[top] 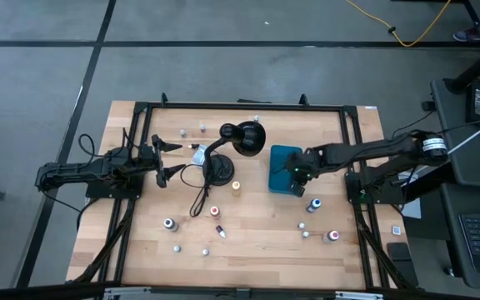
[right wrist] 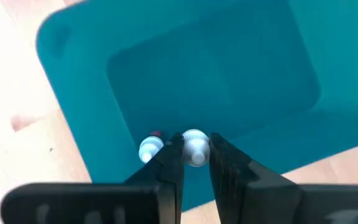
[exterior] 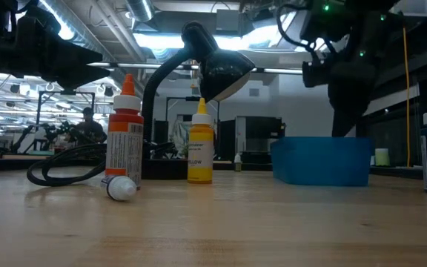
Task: Pick & Place food coloring
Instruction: Put the small blue food coloring bottle into the blue bin
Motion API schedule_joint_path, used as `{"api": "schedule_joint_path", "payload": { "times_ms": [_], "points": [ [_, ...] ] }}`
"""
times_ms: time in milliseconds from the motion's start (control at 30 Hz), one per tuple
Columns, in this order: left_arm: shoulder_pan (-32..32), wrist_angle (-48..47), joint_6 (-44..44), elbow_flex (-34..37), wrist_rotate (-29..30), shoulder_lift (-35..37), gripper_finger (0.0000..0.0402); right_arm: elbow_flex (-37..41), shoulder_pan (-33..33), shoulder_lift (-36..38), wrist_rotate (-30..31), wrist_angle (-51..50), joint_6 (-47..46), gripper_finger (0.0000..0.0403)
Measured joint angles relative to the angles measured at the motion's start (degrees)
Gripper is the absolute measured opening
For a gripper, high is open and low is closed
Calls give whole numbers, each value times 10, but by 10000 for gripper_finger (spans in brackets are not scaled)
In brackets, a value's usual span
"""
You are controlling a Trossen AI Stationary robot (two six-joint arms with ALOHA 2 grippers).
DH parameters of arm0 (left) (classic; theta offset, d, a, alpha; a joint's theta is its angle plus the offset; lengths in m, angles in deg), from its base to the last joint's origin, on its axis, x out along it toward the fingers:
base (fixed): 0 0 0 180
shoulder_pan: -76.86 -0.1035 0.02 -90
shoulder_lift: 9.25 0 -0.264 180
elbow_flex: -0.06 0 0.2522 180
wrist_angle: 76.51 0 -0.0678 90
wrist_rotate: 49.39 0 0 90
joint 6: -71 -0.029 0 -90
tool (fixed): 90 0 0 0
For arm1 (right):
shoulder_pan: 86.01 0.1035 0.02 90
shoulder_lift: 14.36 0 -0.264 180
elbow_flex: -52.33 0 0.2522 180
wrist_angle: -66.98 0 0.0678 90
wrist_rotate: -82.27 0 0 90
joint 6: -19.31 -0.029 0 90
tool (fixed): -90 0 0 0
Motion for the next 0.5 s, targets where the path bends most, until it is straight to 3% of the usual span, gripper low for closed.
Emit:
{"api": "schedule_joint_path", "payload": {
  "times_ms": [500],
  "points": [
    [0,0,0,0,0,0,345,5,10,-63,-14,27,1,61]
  ]
}}
